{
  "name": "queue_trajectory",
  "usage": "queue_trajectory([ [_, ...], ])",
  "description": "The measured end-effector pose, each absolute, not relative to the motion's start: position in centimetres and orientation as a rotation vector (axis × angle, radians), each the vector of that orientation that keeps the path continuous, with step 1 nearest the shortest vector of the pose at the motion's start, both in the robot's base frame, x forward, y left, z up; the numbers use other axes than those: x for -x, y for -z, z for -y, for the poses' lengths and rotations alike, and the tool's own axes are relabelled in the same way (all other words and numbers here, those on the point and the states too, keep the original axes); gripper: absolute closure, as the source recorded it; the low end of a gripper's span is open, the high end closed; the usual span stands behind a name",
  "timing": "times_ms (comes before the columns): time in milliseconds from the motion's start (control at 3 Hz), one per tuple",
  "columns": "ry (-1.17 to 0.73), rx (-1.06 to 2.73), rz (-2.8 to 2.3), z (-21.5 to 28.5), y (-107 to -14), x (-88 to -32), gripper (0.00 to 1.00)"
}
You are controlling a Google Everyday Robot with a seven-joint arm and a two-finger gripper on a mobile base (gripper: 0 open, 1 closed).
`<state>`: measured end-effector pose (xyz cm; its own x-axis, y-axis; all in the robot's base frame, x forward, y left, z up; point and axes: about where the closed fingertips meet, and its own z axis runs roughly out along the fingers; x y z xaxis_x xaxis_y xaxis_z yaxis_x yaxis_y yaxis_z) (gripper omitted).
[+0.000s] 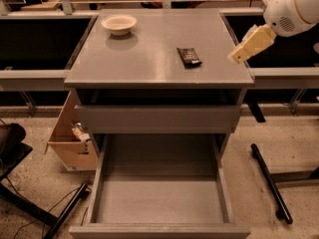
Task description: Place rxbar chocolate into middle drawer
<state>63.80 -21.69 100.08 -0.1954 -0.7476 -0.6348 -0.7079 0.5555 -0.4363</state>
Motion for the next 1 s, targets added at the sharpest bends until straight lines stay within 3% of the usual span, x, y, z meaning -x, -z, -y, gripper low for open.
queue_trajectory([
  [333, -0.028, 1.027, -1.975, 21.5, -100.22, -67.7, 0.0],
  [1000, -0.037, 1.008, -1.982, 21.31, -100.19, -68.24, 0.0],
])
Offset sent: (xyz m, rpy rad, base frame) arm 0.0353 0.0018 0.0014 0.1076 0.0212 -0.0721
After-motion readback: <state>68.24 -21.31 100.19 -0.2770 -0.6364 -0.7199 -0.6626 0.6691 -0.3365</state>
